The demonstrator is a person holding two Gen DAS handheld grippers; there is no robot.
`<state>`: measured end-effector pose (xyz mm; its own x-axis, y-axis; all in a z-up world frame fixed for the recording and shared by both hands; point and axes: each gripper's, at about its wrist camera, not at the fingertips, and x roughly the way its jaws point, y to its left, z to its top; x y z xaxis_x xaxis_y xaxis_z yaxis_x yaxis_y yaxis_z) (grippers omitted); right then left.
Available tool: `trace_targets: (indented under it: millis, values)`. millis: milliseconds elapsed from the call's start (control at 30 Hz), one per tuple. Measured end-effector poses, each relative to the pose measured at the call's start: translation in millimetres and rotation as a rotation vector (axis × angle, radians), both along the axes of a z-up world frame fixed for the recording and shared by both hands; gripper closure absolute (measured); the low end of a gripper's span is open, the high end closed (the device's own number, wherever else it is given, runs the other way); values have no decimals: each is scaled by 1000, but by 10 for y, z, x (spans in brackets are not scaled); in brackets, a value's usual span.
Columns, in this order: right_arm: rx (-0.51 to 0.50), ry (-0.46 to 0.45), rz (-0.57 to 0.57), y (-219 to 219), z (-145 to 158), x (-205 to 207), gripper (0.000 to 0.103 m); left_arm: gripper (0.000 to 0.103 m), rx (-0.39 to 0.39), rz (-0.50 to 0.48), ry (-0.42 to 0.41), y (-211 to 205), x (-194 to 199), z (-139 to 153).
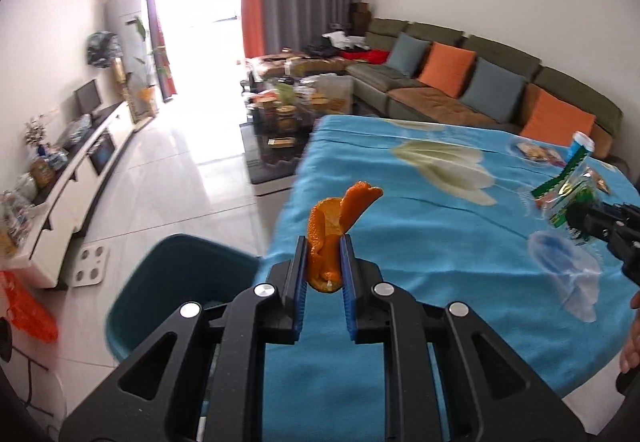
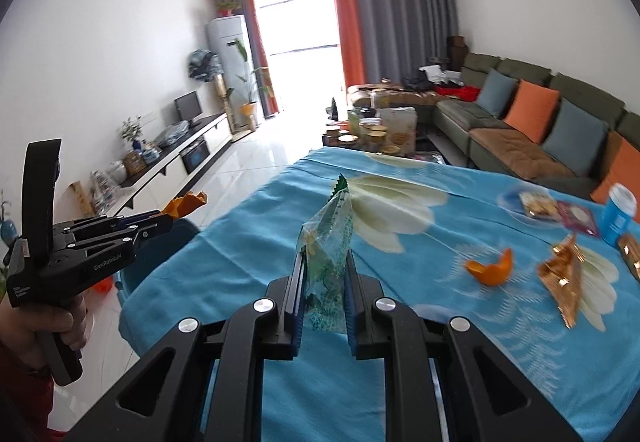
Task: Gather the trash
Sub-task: 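Carry the orange peel and green wrapper toward the teal bin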
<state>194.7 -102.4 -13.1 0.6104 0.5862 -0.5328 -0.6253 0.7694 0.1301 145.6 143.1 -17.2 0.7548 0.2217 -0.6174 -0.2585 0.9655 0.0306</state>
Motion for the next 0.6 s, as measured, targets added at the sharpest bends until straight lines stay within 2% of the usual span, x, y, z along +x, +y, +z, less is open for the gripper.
trace_targets:
  millis: [333, 600]
  values:
    - [-1, -2, 134, 602, 98, -96, 88, 87, 25, 183, 41, 822, -501, -108]
    - [-20, 13, 263, 1237, 111, -133, 88, 87, 20, 257, 73, 1133, -776, -221]
